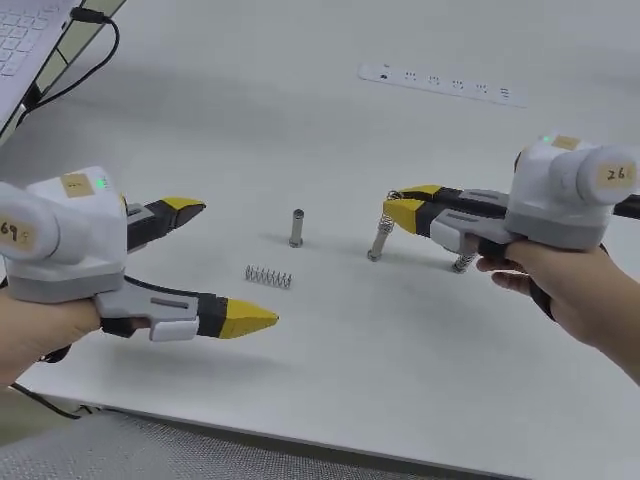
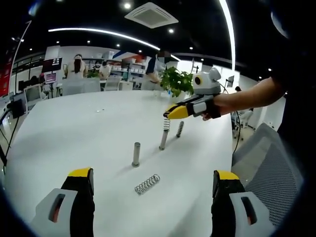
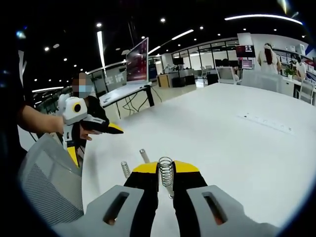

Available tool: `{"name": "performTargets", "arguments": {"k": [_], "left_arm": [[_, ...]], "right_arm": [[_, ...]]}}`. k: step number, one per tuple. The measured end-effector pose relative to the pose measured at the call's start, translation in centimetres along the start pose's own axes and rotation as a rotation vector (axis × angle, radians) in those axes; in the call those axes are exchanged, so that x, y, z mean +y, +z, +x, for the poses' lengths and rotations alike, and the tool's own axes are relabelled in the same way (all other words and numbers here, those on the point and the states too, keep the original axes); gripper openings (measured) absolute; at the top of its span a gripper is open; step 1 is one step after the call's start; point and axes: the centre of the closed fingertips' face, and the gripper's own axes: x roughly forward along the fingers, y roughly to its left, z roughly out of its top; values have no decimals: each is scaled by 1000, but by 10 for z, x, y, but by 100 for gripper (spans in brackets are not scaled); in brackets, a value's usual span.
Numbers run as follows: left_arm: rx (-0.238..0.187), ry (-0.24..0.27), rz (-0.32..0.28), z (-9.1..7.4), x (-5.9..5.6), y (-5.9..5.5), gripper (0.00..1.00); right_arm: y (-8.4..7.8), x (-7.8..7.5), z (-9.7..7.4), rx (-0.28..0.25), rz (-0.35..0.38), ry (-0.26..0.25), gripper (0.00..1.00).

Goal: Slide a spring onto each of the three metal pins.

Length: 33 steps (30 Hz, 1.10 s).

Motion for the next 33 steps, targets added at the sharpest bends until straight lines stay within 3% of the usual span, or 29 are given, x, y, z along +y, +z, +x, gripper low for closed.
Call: {"name": "performTargets", "arguments": {"k": [13,33], "left_arm": [[3,4,-2,-1,0,-2,98],[2,-6,4,4,-2,1,98]], "right_arm": [[-12,-2,3,7,27,-11,8],[-11,-1,2,-13,2,-5,8]]}}
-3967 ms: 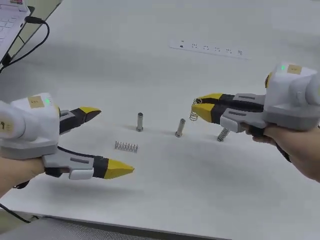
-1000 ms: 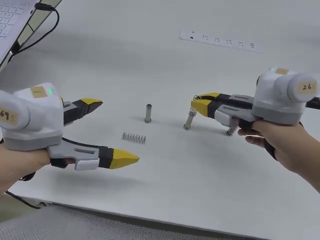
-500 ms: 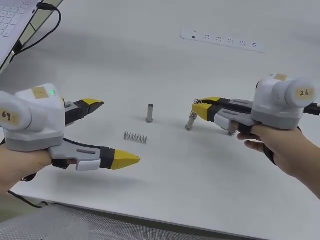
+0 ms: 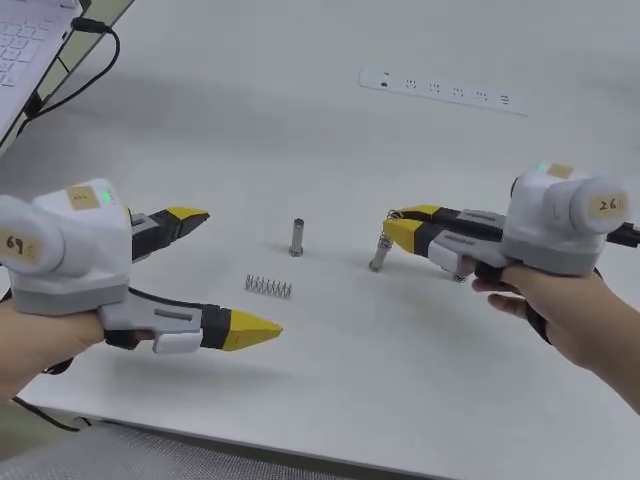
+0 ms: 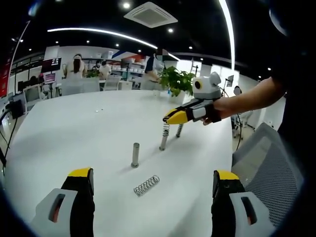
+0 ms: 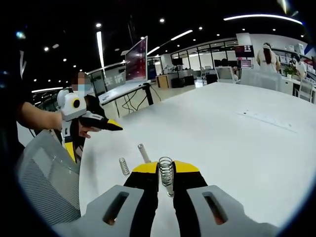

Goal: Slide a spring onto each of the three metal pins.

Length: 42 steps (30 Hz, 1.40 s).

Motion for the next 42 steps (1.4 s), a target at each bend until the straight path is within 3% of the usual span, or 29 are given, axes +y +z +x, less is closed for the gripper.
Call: {"name": "performTargets", "arguments": {"k": [17,21,28,32,42], "left_arm": [[2,-2,3,0,-2,-2,97],[2,-4,0,-1,-2,-3,97],[3,-3,0,-1,-1,-2,97],[2,-1,1,0,0,-2,96],[5,-4,3,-1,-1,-3,96]], "right_arm": [[0,-2,-3,-48,38,-6,8],[0,0,-2,-34,11,0,8],[5,-2,-3,-34,24,16,8],[1,-2,0,-2,-9,13,8],[1,-3,2,-20,4,13,8]]}}
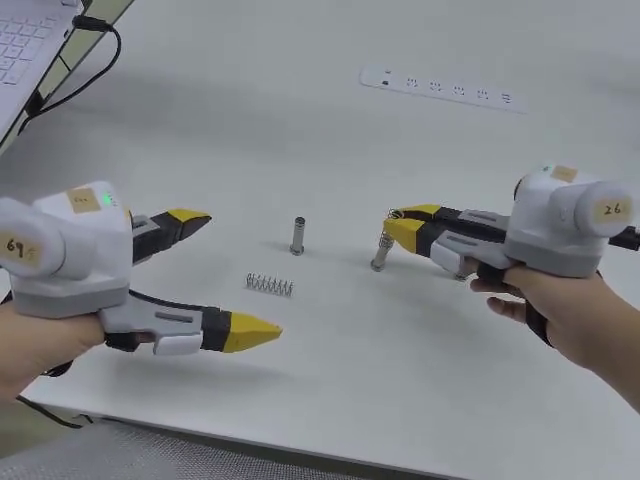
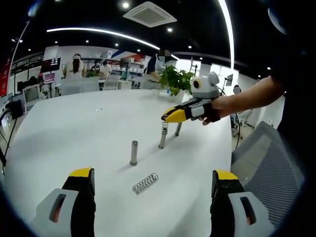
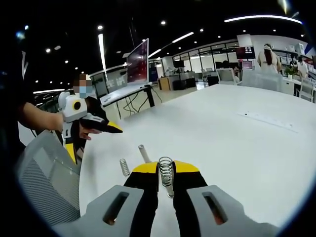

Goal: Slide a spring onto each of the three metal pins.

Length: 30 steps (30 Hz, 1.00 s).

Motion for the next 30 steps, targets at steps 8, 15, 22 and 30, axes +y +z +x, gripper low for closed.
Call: {"name": "performTargets", "arguments": {"k": [8,15,22,30], "left_arm": [[2,2,2,-1,0,0,95],[-9,6,6,-1,1,2,95],[-6,11,9,-2,2,0,94],[-5,3,13,0,0,0,94]], "right_arm": [[0,1,0,12,0,5,8],[-24,3,-1,69,-55,0,7],[-31,-2,0,81,-50,-6,8],[-44,0,2,104,-66,-8,8]]}}
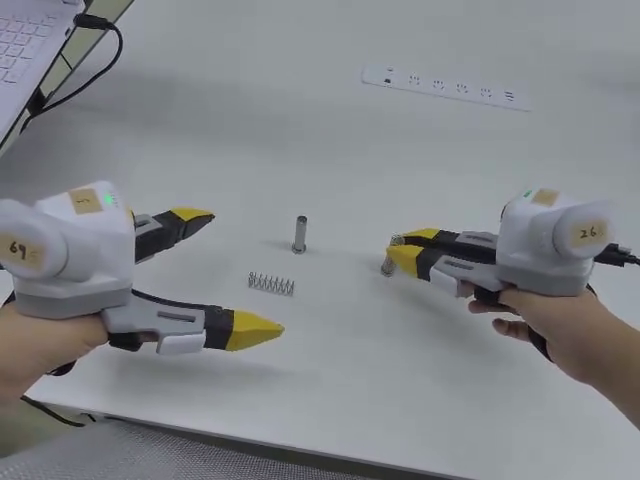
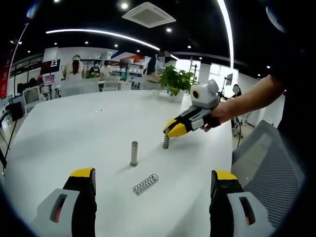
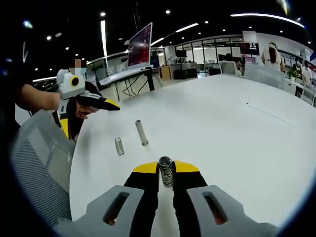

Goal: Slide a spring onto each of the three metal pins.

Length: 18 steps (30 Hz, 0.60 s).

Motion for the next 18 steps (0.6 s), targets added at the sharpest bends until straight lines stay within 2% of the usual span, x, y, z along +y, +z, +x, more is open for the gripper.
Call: {"name": "performTargets", "arguments": {"k": [1,2,3,6,9,14,18], "left_arm": [[1,-1,0,0,0,0,94],[1,-1,1,0,0,0,94],[0,-1,1,0,0,0,94],[0,1,3,-1,0,-1,94],[-3,2,2,-1,0,0,94],[-3,-2,6,0,-2,1,94],[0,-1,5,0,-3,0,94]], "right_arm": [[-2,-1,0,6,-2,-2,8],[1,-1,0,-18,0,-4,8],[-1,-3,0,-6,-1,-5,8],[0,-3,2,-15,-22,-9,8],[2,-7,4,-27,-16,-13,8],[2,-4,3,-38,-14,-20,8],[2,-7,1,-51,1,-26,8]]}}
